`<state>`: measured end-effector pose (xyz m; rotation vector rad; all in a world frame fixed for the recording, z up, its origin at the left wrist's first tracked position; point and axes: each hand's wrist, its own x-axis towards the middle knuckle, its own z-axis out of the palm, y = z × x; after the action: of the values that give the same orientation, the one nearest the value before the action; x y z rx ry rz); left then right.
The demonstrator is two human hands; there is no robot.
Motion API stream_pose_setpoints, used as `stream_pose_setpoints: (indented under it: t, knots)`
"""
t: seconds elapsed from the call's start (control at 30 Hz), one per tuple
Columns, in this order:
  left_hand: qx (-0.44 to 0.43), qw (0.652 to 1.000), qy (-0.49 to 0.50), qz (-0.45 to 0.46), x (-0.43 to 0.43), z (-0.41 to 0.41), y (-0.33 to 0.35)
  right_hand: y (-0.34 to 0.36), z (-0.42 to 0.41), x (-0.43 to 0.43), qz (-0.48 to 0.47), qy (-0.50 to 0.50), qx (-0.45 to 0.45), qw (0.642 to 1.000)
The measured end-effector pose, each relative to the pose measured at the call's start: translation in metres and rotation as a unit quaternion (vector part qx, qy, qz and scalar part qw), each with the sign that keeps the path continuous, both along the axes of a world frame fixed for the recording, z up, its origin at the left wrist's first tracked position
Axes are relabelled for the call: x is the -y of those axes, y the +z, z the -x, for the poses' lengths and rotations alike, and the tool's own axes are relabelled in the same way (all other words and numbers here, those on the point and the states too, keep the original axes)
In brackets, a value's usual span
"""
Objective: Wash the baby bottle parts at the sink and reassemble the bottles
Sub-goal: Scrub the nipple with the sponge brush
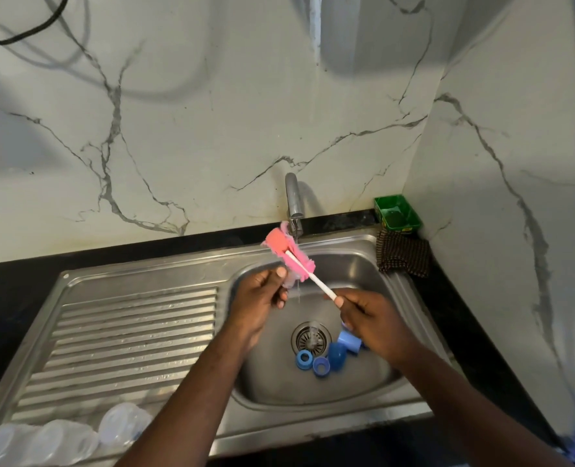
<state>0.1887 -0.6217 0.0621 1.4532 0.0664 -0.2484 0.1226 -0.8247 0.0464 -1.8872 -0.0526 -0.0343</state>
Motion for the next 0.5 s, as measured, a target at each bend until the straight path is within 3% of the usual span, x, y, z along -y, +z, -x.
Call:
stream_pose_setpoints:
  t: [0.1,0.23,0.37,0.5]
  knots:
    - [0.009,0.999,-0.039,-0.006,-0.011,-0.004,0.005,0.003,0.007,0.011,0.000,0.010,-0.003,1.000]
    - [0.041,0.982,-0.144,-0.117,-0.009,0.003,0.001,0.011,-0.005,0.007,0.068,0.039,0.024,0.997]
    - [0.039,0.995,-0.032,-0.089,-0.019,-0.001,0.006,0.005,0.004,0.008,0.062,0.034,0.022,0.997]
    - [0.026,0.997,0.021,-0.063,-0.012,0.000,0.006,0.014,-0.005,0.004,0.174,0.000,0.040,0.984]
